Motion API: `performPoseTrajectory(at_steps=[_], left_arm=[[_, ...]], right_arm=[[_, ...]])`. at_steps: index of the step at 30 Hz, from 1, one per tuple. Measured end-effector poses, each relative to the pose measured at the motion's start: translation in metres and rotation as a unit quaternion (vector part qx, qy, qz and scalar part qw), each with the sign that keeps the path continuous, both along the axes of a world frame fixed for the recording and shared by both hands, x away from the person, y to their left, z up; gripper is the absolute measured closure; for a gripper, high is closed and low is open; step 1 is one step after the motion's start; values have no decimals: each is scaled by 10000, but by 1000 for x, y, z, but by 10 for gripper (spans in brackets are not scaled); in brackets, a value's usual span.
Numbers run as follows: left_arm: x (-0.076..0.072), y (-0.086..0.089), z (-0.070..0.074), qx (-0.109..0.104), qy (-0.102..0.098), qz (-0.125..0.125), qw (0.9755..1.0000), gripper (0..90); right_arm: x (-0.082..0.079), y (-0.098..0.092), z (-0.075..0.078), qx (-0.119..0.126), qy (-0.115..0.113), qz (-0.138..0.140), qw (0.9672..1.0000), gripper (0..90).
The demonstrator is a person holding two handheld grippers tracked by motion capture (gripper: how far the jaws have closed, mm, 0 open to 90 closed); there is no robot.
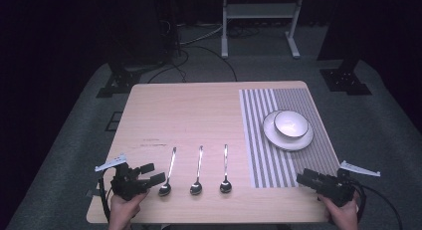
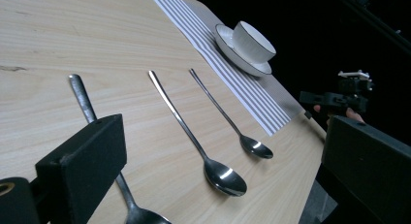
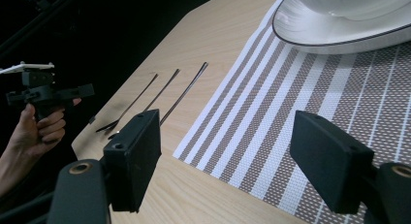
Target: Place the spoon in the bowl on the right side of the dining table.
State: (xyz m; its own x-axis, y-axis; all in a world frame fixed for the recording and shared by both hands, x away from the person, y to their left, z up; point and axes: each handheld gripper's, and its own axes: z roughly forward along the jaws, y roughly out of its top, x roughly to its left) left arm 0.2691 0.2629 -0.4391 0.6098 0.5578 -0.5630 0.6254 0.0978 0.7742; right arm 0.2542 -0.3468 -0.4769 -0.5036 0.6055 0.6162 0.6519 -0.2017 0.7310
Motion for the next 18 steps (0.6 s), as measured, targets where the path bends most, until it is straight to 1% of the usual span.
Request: performPoseTrajectory(at_steps=[3, 5, 7, 9, 11, 12, 13, 15, 18], left_arm=[[0, -6, -1, 19, 25, -102, 9999, 9], [0, -10, -2, 74, 7, -123, 9999, 9], [0, -12, -4, 55, 54, -174, 9998, 9], [1, -12, -5, 74, 56, -210, 9997, 9], [1, -14, -6, 16, 95, -237, 9997, 9], [1, -15, -6, 29, 106, -265, 9996, 9], [1, -17, -7, 44, 128, -304, 9994, 9], [2, -20, -8, 2, 162, -425, 9990, 36], [1, -25, -8, 8, 185, -545, 9983, 36]], right_arm=[[2, 0, -1, -2, 44, 6, 10000, 256], [3, 0, -2, -2, 53, 24, 10000, 256], [4, 1, -1, -7, 59, 41, 10000, 256], [6, 4, -1, -13, 59, 63, 10000, 256], [7, 6, -1, -21, 74, 87, 9999, 256], [8, 7, -1, -29, 79, 99, 9999, 256], [9, 8, -2, -59, 87, 110, 9999, 255], [10, 10, -4, -84, 140, 119, 9998, 256], [11, 11, -6, -146, 200, 121, 9996, 256]])
